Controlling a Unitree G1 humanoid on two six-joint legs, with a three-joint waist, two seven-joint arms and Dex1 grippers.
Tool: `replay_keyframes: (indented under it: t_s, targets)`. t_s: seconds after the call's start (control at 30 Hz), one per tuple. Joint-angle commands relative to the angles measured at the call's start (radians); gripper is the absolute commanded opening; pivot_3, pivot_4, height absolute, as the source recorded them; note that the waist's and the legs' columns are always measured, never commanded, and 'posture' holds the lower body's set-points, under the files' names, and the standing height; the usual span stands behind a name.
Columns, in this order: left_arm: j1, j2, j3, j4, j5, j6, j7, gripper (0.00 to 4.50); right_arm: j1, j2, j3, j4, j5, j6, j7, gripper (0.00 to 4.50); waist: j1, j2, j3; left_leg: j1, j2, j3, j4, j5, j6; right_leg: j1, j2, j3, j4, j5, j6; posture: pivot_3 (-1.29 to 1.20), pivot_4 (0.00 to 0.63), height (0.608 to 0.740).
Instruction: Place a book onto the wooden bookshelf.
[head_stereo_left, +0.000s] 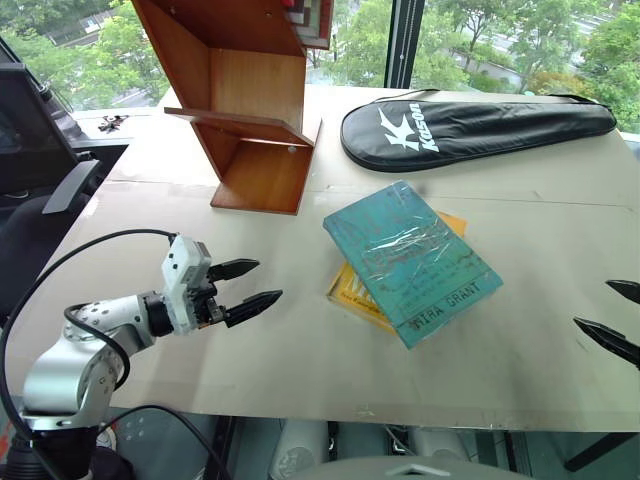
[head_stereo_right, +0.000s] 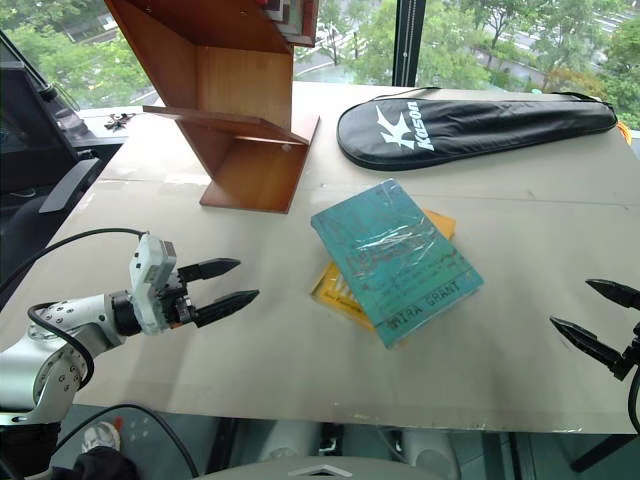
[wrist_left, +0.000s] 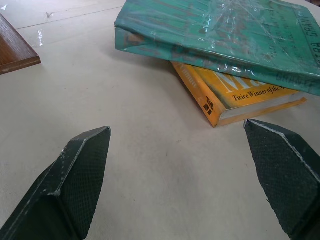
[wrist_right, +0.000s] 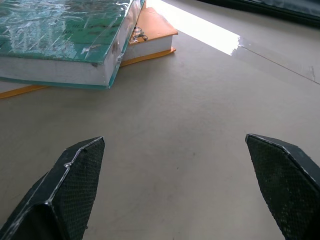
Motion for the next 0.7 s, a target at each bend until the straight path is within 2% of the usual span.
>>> replay_keyframes:
  t_s: [0.03, 0.1, 0.2, 0.27, 0.4, 0.43, 0.5, 0.6, 0.63, 0.67, 0.7]
  targets:
    - [-0.035, 0.002, 0.018, -0.002, -0.008, -0.023, -0.008, 4.41, -0.034, 0.019, -0.001, -0.017, 0.0, -0.025, -0.025, 4.5, 0.0, 0.0, 0.0, 0.0, 0.0, 0.0, 0.0, 0.0, 0.0, 0.0, 0.0, 0.0, 0.0, 0.0, 0.0, 0.0, 0.15, 0.74]
    - [-0.069, 0.001, 0.01, 0.009, -0.015, -0.029, -0.022, 4.41, -0.061, 0.043, 0.03, -0.056, -0.033, -0.035, -0.093, 4.5, 0.0, -0.001, 0.0, 0.0, 0.0, 0.0, 0.0, 0.0, 0.0, 0.0, 0.0, 0.0, 0.0, 0.0, 0.0, 0.0, 0.15, 0.74]
    - [-0.103, -0.006, -0.005, 0.017, -0.016, -0.036, -0.036, 4.41, -0.062, 0.048, 0.043, -0.146, -0.122, 0.054, -0.255, 4.5, 0.0, 0.003, -0.002, 0.0, 0.0, 0.0, 0.0, 0.0, -0.001, 0.0, 0.0, 0.0, 0.001, 0.0, 0.0, 0.0, 0.15, 0.74]
    - [-0.143, -0.02, -0.014, 0.017, -0.032, -0.029, -0.036, 4.41, -0.084, 0.03, 0.058, -0.186, -0.04, 0.147, -0.25, 4.5, 0.0, 0.003, -0.002, 0.0, 0.0, 0.001, 0.0, 0.002, -0.003, 0.0, 0.0, 0.0, 0.001, 0.0, 0.0, 0.0, 0.15, 0.74]
    - [-0.179, -0.056, 0.001, -0.001, -0.091, -0.043, -0.079, 4.41, -0.134, 0.017, 0.107, -0.248, 0.001, 0.266, -0.3, 4.5, 0.0, 0.003, -0.002, -0.001, 0.0, 0.0, 0.0, 0.002, -0.003, 0.0, 0.001, 0.0, 0.001, 0.0, 0.0, 0.0, 0.15, 0.74]
    - [-0.159, -0.047, 0.004, -0.011, -0.094, -0.06, -0.119, 4.5, -0.127, 0.001, 0.13, -0.27, -0.015, 0.288, -0.302, 3.97, -0.002, 0.003, -0.002, -0.001, 0.0, 0.0, 0.0, 0.002, -0.003, 0.0, 0.001, 0.0, 0.001, 0.0, 0.0, 0.0, 0.15, 0.74]
    - [-0.13, -0.023, 0.013, -0.019, -0.103, -0.075, -0.18, 4.5, -0.134, -0.013, 0.16, -0.306, -0.018, 0.344, -0.33, 3.33, -0.003, 0.003, -0.002, 0.0, 0.0, 0.001, 0.0, 0.002, -0.003, -0.001, 0.001, 0.001, 0.001, 0.0, 0.0, 0.0, 0.15, 0.74]
    - [-0.12, 0.0, 0.032, -0.014, -0.12, -0.07, -0.216, 4.5, -0.146, -0.035, 0.194, -0.355, -0.014, 0.408, -0.355, 2.04, -0.001, 0.003, -0.002, -0.001, 0.0, 0.0, 0.0, 0.002, -0.003, -0.001, 0.002, 0.001, 0.0, 0.0, 0.0, 0.0, 0.15, 0.74]
    - [-0.12, 0.004, 0.034, -0.01, -0.118, -0.073, -0.22, 4.5, -0.148, -0.045, 0.21, -0.369, -0.023, 0.431, -0.363, 1.44, -0.001, 0.003, -0.002, -0.001, 0.0, 0.0, 0.0, 0.002, -0.003, -0.001, 0.002, 0.001, 0.001, 0.0, 0.0, 0.0, 0.15, 0.74]
    - [-0.118, 0.009, 0.034, -0.005, -0.111, -0.08, -0.225, 4.5, -0.14, -0.065, 0.236, -0.394, -0.022, 0.471, -0.364, 1.11, 0.001, 0.003, -0.002, 0.0, 0.0, 0.0, 0.0, 0.002, -0.003, -0.001, 0.002, 0.001, 0.0, 0.0, 0.0, 0.0, 0.15, 0.74]
    - [-0.114, 0.012, 0.031, -0.002, -0.101, -0.088, -0.226, 4.5, -0.133, -0.085, 0.27, -0.419, -0.023, 0.502, -0.362, 0.45, 0.001, 0.003, -0.002, -0.001, 0.0, 0.0, 0.0, 0.002, -0.003, -0.001, 0.002, 0.001, 0.0, 0.0, 0.0, 0.0, 0.15, 0.74]
